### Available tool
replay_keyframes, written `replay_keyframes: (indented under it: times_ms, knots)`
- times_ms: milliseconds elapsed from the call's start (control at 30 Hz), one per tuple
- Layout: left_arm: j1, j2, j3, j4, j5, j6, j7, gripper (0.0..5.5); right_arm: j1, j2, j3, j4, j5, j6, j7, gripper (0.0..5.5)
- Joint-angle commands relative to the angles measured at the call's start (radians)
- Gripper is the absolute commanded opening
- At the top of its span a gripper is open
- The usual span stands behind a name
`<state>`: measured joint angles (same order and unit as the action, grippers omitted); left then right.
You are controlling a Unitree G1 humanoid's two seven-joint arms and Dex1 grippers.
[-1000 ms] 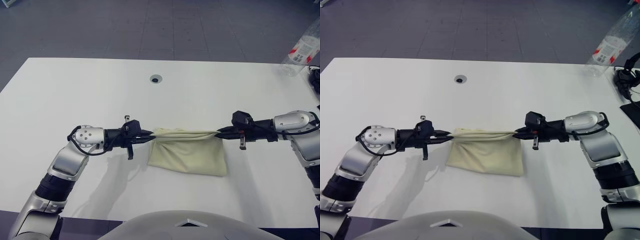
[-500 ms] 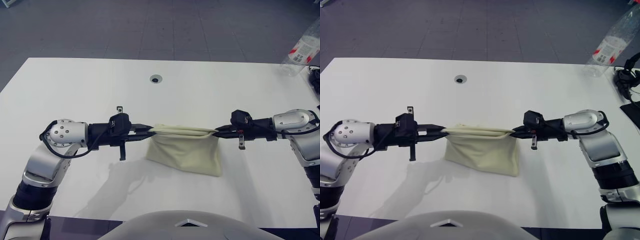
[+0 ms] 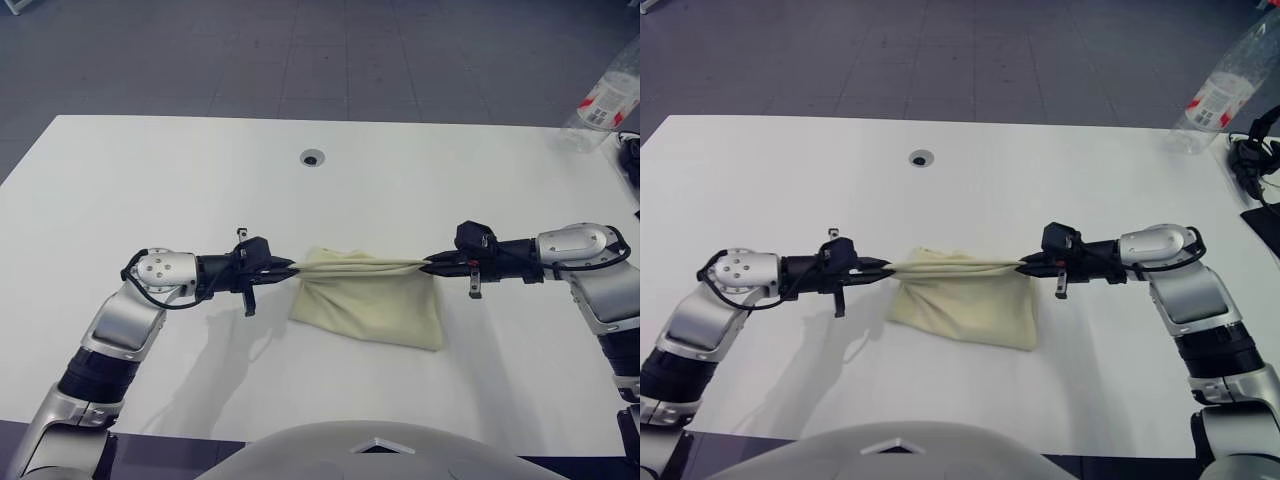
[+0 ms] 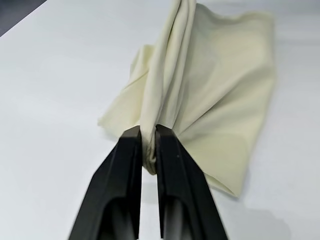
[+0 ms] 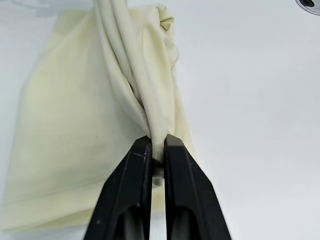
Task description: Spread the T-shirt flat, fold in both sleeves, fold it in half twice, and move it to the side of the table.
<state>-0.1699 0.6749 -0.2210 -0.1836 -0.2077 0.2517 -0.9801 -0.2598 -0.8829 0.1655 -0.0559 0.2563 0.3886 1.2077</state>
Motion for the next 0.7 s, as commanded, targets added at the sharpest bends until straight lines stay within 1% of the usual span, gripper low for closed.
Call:
replay_keyframes:
  times_ms: [33, 133, 200, 300, 400, 467, 600, 700]
  knots:
    - [-0.039, -0.083, 0.01, 0.03, 0.006, 0.03, 0.086, 0.89, -0.011, 0.019, -0.002, 0.017, -0.005, 0.053, -0.031, 0.52]
    - [-0.055, -0.16, 0.032, 0.057, 0.003, 0.045, 0.173, 1.44, -0.018, 0.066, -0.017, 0.019, 0.011, 0.118, -0.09, 1.02]
    - [-0.065, -0.21, 0.053, 0.077, 0.003, 0.05, 0.236, 1.8, -0.031, 0.113, -0.029, 0.037, 0.001, 0.146, -0.167, 1.36]
    - [-0.077, -0.257, 0.07, 0.101, 0.015, 0.053, 0.305, 2.28, -0.04, 0.166, -0.048, 0.062, -0.017, 0.163, -0.265, 1.82]
    - [-0.076, -0.28, 0.07, 0.114, 0.025, 0.046, 0.337, 2.67, -0.046, 0.207, -0.077, 0.092, -0.041, 0.162, -0.37, 2.19]
    - [-0.068, -0.29, 0.07, 0.112, 0.025, 0.047, 0.351, 3.03, -0.053, 0.227, -0.107, 0.106, -0.048, 0.164, -0.429, 2.54]
    - [-0.061, -0.296, 0.065, 0.133, 0.05, 0.024, 0.381, 3.69, -0.047, 0.24, -0.146, 0.097, -0.046, 0.168, -0.489, 3.17]
    - [-0.062, -0.308, 0.091, 0.139, 0.059, 0.012, 0.422, 4.22, -0.036, 0.242, -0.141, 0.079, -0.055, 0.158, -0.505, 3.68]
